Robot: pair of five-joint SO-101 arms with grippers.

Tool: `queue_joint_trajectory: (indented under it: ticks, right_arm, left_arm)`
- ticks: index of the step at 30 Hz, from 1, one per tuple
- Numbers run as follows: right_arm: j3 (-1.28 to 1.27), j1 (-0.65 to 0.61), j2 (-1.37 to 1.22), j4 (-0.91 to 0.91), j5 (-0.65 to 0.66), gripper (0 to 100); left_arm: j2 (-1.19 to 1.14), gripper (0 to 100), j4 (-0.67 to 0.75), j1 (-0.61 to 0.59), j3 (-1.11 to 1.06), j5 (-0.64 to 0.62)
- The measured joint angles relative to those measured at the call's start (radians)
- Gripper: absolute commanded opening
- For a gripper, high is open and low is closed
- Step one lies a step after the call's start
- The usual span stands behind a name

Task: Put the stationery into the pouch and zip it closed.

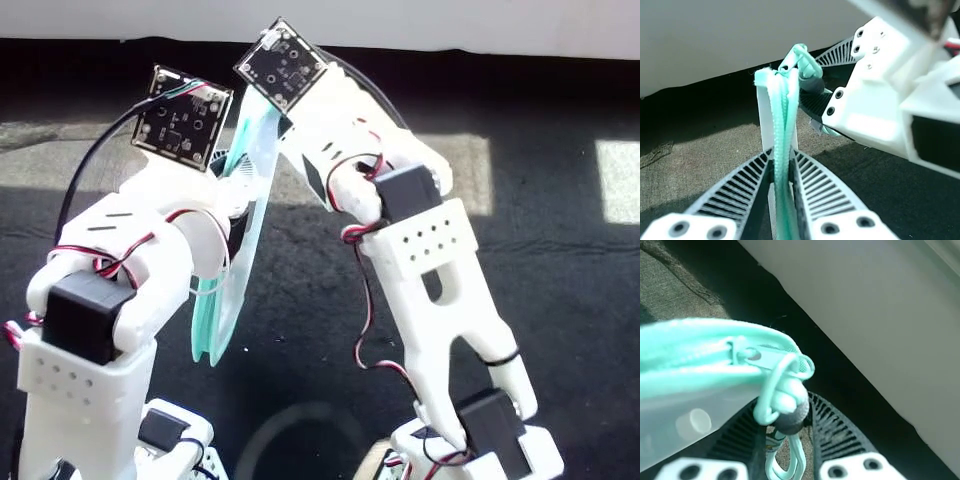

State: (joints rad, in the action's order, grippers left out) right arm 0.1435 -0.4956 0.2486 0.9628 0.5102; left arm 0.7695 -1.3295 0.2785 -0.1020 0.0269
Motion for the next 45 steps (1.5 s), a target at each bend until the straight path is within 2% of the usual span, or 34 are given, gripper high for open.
queue_joint_trajectory:
  ticks: [9, 18, 24, 35, 45]
  right_arm:
    - [0.011, 0.0, 0.035, 0.097, 0.0, 0.7]
    - [-0.048, 0.003, 0.048, 0.115, 0.0, 0.7]
    - [-0.081, 0.126, 0.041, 0.0, 0.0, 0.7]
    - [-0.023, 0.219, -0.158, -0.037, 0.0, 0.7]
    - [-0.014, 0.219, -0.279, -0.037, 0.006, 0.7]
  left_arm:
    - [0.0, 1, 0.0, 0.003, 0.0, 0.0]
    - [0.0, 1, 0.0, 0.005, 0.0, 0.0]
    - [0.005, 1, 0.0, 0.009, 0.0, 0.0]
    - [0.084, 1, -0.002, 0.021, -0.003, -0.002]
    - [0.086, 1, -0.002, 0.021, -0.003, -0.014]
